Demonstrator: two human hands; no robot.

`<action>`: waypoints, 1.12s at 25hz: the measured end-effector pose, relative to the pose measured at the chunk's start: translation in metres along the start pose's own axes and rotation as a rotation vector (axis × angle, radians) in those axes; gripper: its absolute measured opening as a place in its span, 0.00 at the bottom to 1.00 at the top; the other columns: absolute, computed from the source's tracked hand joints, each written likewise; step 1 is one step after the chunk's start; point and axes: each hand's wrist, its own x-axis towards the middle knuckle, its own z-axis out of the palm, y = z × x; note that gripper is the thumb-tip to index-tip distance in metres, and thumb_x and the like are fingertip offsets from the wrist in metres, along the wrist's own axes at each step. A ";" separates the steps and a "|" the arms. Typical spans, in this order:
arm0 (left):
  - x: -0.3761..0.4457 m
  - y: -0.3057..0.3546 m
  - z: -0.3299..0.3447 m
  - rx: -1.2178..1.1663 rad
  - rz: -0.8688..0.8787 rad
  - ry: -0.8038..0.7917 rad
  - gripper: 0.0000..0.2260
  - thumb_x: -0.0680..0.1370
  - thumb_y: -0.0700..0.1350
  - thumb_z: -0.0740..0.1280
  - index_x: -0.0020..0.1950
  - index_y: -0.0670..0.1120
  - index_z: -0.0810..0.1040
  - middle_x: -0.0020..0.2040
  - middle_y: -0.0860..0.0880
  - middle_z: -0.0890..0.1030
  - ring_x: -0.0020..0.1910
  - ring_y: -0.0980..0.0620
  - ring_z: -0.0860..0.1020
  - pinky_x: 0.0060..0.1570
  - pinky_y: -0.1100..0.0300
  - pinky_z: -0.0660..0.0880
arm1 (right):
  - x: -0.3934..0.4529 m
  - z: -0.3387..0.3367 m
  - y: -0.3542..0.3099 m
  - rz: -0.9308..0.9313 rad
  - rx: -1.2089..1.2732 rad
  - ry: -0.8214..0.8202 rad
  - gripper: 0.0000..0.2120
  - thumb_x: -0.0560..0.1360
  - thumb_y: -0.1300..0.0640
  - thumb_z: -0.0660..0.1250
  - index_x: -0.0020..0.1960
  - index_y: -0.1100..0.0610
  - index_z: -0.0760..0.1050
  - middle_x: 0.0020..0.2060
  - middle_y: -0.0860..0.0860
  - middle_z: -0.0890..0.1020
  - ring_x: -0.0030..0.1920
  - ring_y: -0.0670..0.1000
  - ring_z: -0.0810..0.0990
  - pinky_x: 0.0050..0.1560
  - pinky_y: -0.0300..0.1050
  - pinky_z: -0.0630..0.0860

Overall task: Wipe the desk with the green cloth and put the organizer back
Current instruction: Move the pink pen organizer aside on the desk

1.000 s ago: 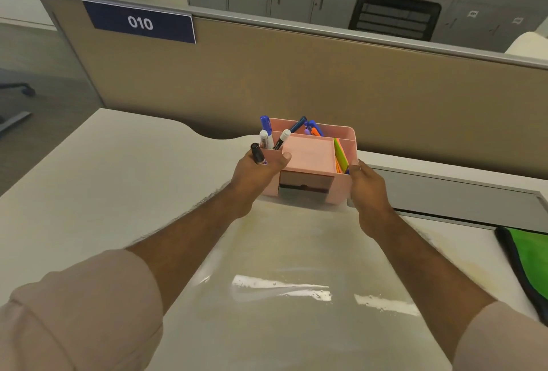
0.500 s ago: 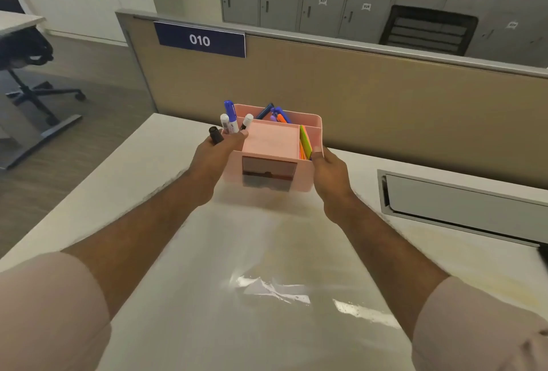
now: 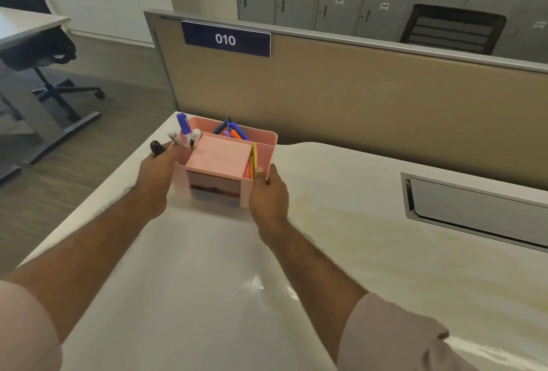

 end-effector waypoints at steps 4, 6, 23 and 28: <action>0.014 -0.004 -0.014 0.005 -0.017 -0.067 0.26 0.64 0.50 0.72 0.62 0.45 0.78 0.61 0.43 0.79 0.63 0.44 0.74 0.64 0.50 0.68 | -0.005 0.021 0.006 0.044 -0.017 -0.016 0.23 0.82 0.47 0.53 0.75 0.51 0.60 0.68 0.51 0.74 0.66 0.54 0.73 0.66 0.54 0.73; 0.020 -0.008 -0.015 -0.010 -0.028 -0.074 0.23 0.67 0.46 0.70 0.61 0.43 0.78 0.62 0.43 0.79 0.63 0.44 0.74 0.67 0.51 0.68 | -0.003 0.023 0.006 0.040 -0.046 -0.004 0.23 0.82 0.47 0.54 0.75 0.51 0.60 0.68 0.51 0.74 0.67 0.54 0.73 0.66 0.55 0.73; -0.081 -0.020 0.020 0.923 1.162 0.168 0.26 0.77 0.54 0.59 0.72 0.41 0.66 0.72 0.41 0.70 0.75 0.44 0.60 0.74 0.49 0.56 | -0.009 -0.099 0.050 -0.343 -0.424 0.067 0.28 0.81 0.44 0.52 0.78 0.52 0.53 0.78 0.47 0.57 0.78 0.47 0.50 0.76 0.44 0.50; -0.147 -0.035 0.104 0.997 1.172 -0.087 0.28 0.78 0.57 0.59 0.74 0.44 0.64 0.75 0.46 0.66 0.76 0.48 0.59 0.73 0.54 0.53 | -0.018 -0.198 0.077 -0.441 -0.600 0.169 0.30 0.81 0.42 0.53 0.78 0.54 0.53 0.78 0.49 0.57 0.78 0.48 0.49 0.76 0.42 0.45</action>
